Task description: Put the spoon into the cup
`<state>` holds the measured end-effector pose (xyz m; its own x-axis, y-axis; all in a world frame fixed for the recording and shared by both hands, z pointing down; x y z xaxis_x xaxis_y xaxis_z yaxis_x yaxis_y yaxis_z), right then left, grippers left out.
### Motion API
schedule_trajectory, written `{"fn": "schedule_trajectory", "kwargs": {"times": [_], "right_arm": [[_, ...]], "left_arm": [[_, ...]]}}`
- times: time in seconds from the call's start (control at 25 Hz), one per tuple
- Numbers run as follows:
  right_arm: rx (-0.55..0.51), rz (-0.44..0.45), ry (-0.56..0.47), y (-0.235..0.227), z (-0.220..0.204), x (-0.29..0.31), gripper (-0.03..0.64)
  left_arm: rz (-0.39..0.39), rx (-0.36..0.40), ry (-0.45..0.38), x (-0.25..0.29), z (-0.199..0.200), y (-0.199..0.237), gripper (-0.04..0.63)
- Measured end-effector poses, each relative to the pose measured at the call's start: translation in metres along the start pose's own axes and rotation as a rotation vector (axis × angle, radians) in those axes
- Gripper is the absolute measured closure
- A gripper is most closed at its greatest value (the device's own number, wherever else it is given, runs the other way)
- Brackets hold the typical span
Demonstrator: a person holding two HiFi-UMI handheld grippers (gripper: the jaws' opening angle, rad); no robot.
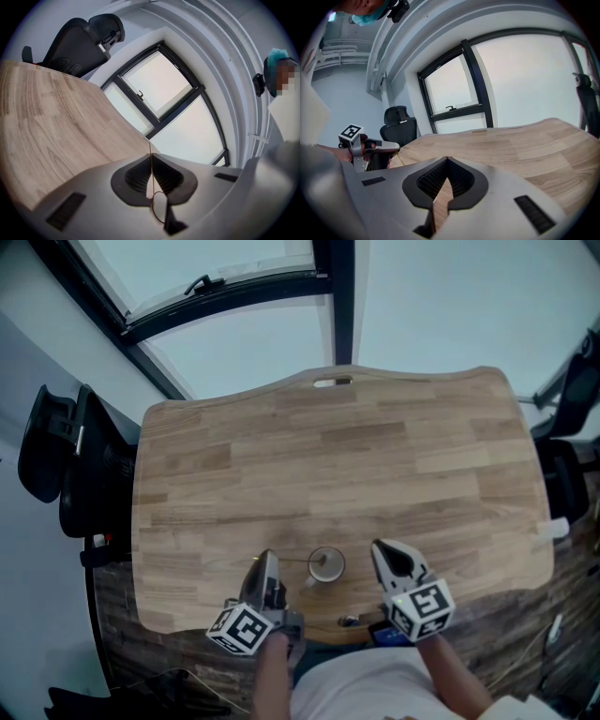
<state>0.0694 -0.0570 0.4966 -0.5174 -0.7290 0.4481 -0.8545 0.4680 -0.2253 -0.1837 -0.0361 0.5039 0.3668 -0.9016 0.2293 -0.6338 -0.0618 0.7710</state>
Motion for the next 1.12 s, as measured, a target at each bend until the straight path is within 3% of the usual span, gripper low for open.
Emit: {"fn": "schedule_trajectory", "kwargs": {"times": [1.12], "right_arm": [[0.008, -0.011, 0.015, -0.007, -0.005, 0.002, 0.620]], "left_arm": [[-0.007, 0.059, 0.061, 0.012, -0.009, -0.006, 0.592]]}}
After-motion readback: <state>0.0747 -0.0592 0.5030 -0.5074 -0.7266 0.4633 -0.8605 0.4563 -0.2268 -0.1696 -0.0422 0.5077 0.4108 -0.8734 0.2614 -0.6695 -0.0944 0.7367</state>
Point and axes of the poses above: the fingertips, and each gripper's own axes: x forward along the fingers, y to its left, z out of its top, the point moved 5 cm from there along -x, backward along the fingers, and after that the axes turned 3 degrees about -z, right-handed, at the moved point
